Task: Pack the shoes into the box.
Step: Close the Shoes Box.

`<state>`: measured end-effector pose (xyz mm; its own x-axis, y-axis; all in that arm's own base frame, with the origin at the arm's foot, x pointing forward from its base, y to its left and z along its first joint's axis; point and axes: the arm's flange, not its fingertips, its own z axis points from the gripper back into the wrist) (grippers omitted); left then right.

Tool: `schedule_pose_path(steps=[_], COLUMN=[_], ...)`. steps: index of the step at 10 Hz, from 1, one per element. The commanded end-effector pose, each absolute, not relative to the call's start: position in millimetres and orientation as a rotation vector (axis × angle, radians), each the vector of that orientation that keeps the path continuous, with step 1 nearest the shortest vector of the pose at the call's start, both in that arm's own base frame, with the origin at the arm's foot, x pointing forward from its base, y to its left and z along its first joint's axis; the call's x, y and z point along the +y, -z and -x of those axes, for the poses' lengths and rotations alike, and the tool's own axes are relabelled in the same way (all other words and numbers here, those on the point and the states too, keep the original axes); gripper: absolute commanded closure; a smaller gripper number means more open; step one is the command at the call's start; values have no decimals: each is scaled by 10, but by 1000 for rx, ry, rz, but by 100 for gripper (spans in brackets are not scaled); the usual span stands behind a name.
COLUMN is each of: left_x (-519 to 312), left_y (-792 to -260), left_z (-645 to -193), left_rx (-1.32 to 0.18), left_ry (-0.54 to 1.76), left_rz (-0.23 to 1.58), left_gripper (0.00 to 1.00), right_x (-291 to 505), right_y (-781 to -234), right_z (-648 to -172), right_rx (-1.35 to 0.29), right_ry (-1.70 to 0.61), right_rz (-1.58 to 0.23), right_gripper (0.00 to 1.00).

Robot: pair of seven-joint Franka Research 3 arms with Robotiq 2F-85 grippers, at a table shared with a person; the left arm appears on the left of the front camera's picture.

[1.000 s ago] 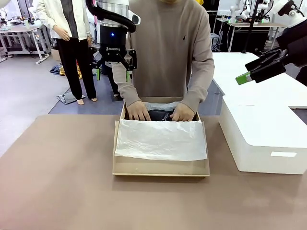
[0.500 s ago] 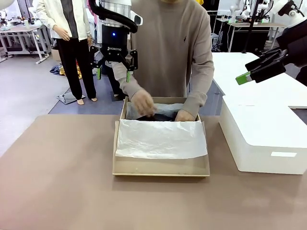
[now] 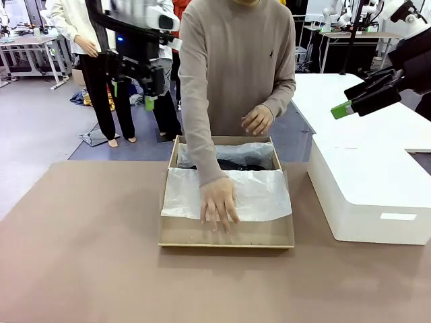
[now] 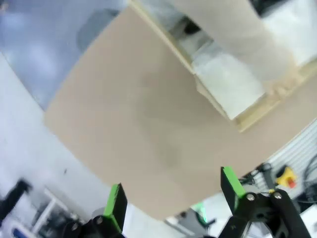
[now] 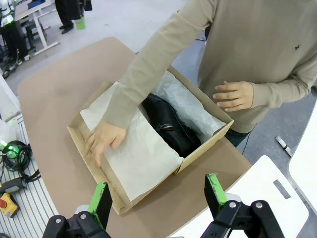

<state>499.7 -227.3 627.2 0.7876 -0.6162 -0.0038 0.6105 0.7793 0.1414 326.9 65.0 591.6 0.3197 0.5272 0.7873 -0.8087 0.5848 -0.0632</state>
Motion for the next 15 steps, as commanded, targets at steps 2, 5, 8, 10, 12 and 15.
schedule_pose_path(steps=[2, 5, 8, 10, 12, 15], left_x=[-1746, -1468, -1528, -1528, -1528, -1441], left_y=[-6083, -6012, -6012, -6012, -6012, -5972], left_z=[-4848, -4874, -4942, -4942, -4942, -4908], left_rx=[-35, -11, -7, -7, -7, -55], left_ry=[969, 1283, 1296, 1296, 1296, 1401], left_rz=[-2, -24, -19, -19, -19, 29], left_gripper=[0, 0, 0, 0, 0, 18], right_x=[651, 651, 651, 651, 651, 651], right_y=[-5909, -5909, -5909, -5909, -5909, -5909], right_z=[-3275, -3275, -3275, -3275, -3275, -3275], right_rx=[-876, -876, -876, -876, -876, -876], right_ry=[-907, -907, -907, -907, -907, -907], right_rz=[-394, -394, -394, -394, -394, -394], right_gripper=[0, 0, 0, 0, 0, 0])
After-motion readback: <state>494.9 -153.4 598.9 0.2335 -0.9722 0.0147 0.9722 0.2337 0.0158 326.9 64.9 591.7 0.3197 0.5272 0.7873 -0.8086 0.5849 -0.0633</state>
